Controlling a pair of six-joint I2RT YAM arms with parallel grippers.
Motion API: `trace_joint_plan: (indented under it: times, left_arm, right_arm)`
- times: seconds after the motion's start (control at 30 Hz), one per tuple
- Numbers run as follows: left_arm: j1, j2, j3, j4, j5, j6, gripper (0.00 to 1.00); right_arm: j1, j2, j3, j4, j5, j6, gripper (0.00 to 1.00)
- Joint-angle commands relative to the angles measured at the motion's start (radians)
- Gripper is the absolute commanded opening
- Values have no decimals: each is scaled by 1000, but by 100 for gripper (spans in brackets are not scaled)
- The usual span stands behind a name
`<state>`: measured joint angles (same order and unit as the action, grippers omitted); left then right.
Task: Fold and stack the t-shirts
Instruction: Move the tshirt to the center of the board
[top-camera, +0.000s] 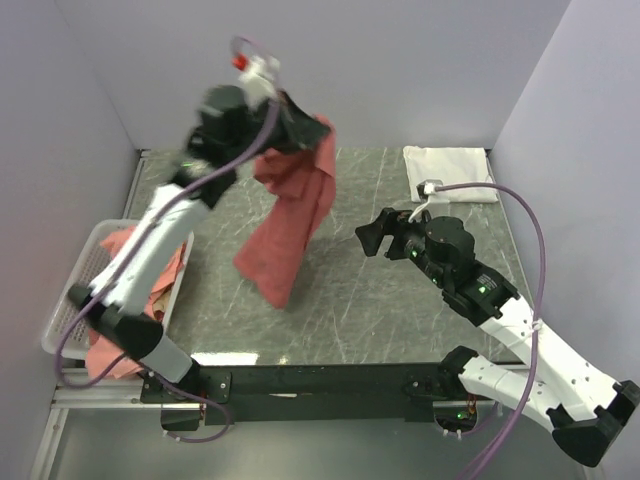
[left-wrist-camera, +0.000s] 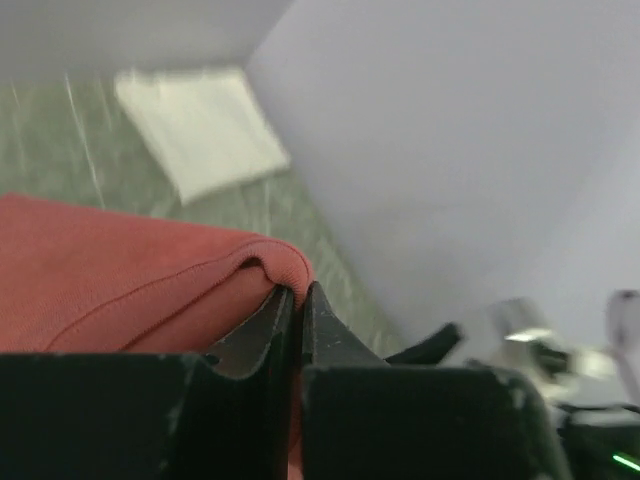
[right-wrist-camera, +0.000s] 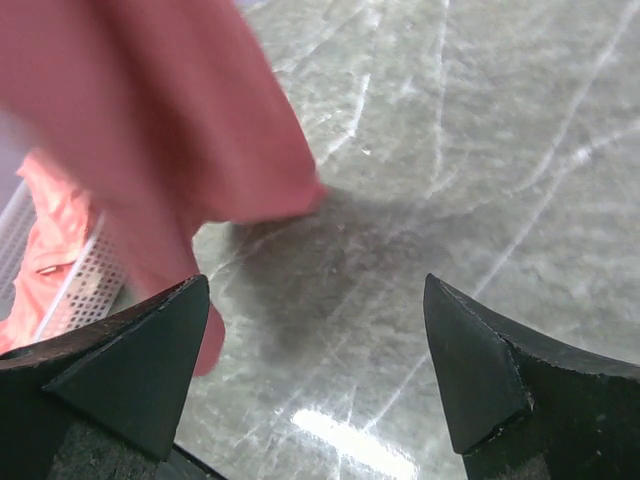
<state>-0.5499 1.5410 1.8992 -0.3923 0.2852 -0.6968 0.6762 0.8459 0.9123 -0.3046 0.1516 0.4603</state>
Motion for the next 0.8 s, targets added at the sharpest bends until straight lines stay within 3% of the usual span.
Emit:
trace_joint_plan:
  times: [0.0,0.1,0.2,0.23,0.3,0.33,0.43,0.53,0.6,0.77]
  left_arm:
    - [-88,165,-161,104,20,-38,4]
    - [-149,292,-204,173,51,-55,13]
    - [-174,384,-166,144,60,-55,36]
    - [-174,374,-169,145,40,-55,51]
    - [-174,334,-207,139,-9,-49,66]
    - [-170,288,-219,123,-71,-49,81]
    - [-153,181,-288,32,-209,-84,79]
    - [-134,37,-440,-55,-328,-154,69]
    - [-131,-36,-575,-86,-437,-209,68]
    - [-119,-211,-865,-177,-589,-335,62]
  right_arm:
    - [5,-53,-50,-45,83,47,93]
    - [2,-91,-127,-53,103,84,93]
    - [-1,-111,-202,-57,118,123,92]
    - [-3,-111,-217,-60,123,132,92]
    - [-10,-105,-253,-57,128,152,91]
    - [-18,-99,-260,-50,128,155,91]
    - [-72,-42,-268,-25,83,147,88]
    - [-156,4,-262,8,-22,130,83]
    - [-200,41,-273,36,-89,126,80]
    - [-202,154,-288,114,-132,144,71]
